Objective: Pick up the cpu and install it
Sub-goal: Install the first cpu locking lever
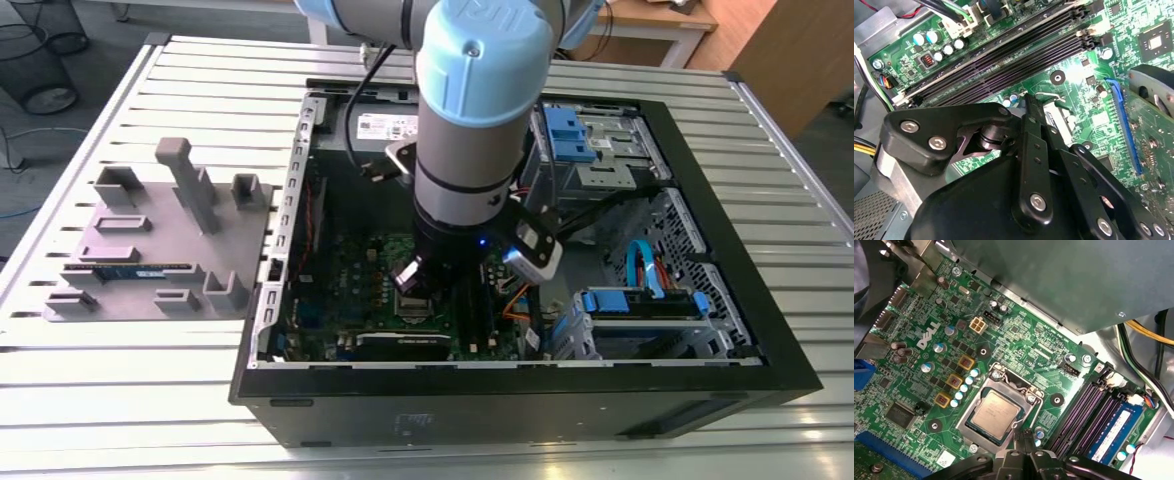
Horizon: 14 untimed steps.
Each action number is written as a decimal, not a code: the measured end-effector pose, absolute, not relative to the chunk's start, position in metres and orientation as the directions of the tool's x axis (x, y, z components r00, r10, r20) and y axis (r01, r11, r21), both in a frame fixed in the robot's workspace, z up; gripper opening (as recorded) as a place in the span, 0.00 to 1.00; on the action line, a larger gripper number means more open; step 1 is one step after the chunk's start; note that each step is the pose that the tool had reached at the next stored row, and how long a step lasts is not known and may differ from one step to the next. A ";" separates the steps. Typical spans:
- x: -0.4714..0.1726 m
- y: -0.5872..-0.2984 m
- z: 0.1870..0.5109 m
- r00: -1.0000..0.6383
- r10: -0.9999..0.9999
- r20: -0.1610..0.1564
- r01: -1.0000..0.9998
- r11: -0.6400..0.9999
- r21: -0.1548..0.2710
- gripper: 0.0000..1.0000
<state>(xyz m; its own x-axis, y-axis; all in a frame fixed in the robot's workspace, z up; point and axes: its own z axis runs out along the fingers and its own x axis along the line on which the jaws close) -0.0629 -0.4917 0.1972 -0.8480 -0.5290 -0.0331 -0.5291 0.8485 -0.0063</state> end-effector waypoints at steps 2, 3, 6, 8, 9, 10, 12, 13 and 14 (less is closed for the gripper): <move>-0.063 -0.493 0.197 -0.849 -0.528 -0.033 -0.528 0.849 -0.006 0.11; -0.063 -0.493 0.197 -0.849 -0.528 -0.033 -0.528 0.849 -0.006 0.11; -0.063 -0.495 0.197 -0.849 -0.528 -0.033 -0.528 0.849 -0.006 0.11; -0.063 -0.496 0.197 -0.849 -0.527 -0.033 -0.528 0.849 -0.006 0.11; -0.063 -0.496 0.197 -0.849 -0.527 -0.033 -0.527 0.850 -0.006 0.11; -0.063 -0.496 0.196 -0.849 -0.527 -0.033 -0.527 0.850 -0.006 0.11; -0.063 -0.497 0.195 -0.849 -0.527 -0.033 -0.527 0.850 -0.006 0.11; -0.063 -0.497 0.195 -0.849 -0.527 -0.033 -0.527 0.850 -0.006 0.11; -0.063 -0.497 0.194 -0.849 -0.527 -0.033 -0.527 0.850 -0.007 0.11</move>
<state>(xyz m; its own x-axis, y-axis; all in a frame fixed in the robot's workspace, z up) -0.0629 -0.4967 0.1941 -0.8491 -0.5272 -0.0329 -0.5273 0.8496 -0.0065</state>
